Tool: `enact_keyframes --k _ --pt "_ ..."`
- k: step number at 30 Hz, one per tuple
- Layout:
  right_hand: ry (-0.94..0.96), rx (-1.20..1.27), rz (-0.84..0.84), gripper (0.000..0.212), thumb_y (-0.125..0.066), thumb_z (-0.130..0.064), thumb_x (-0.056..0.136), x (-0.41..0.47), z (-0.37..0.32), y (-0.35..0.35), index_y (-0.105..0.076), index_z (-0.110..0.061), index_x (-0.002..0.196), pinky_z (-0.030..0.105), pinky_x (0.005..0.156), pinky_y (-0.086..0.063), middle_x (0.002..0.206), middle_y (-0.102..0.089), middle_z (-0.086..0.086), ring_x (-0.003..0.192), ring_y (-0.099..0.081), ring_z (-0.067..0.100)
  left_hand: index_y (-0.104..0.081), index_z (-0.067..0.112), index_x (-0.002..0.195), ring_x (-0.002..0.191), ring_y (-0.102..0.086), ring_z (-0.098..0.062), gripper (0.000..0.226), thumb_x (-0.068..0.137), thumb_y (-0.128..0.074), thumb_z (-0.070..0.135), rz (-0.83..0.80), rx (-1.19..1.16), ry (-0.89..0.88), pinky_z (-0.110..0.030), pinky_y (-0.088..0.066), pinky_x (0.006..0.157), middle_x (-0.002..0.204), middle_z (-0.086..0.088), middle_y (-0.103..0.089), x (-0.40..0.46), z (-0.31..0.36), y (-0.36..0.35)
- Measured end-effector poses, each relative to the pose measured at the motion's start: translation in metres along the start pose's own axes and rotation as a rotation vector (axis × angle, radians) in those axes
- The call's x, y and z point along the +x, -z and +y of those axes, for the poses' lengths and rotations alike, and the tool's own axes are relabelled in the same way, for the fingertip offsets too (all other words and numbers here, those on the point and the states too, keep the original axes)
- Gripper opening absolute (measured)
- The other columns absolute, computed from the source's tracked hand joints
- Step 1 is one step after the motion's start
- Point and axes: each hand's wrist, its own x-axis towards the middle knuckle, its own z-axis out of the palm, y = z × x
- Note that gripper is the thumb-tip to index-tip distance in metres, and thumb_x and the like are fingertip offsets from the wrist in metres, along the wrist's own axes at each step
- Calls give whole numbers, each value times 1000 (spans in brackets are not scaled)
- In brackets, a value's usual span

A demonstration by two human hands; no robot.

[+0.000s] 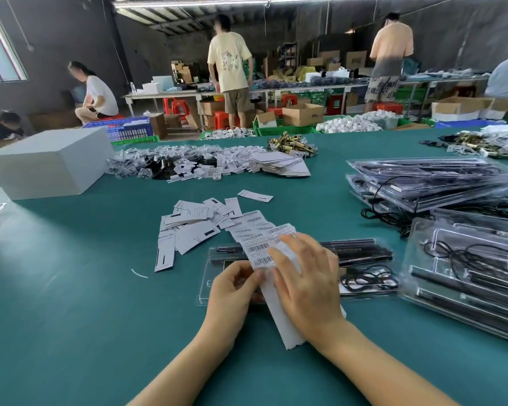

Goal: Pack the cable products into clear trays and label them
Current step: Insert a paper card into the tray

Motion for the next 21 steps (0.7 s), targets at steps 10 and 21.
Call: enact_keyframes --k 10,21 --pt "-72 257 -147 15 -69 -18 79 -3 3 -6 -68 -13 93 41 87 -47 98 -69 -5 110 -59 22 -63 12 95 80 -67 -15 22 86 -60 -8 11 62 -25 -40 -58 78 87 -7 -68 1 -4 1" --pt "-93 306 -125 12 -70 -20 80 0 2 -4 -71 -11 87 42 81 -51 90 -71 -4 97 -63 25 -54 21 84 78 -64 -12 27 83 -65 -4 108 248 -169 -28 -53 75 81 7 -65 -2 -5 3"
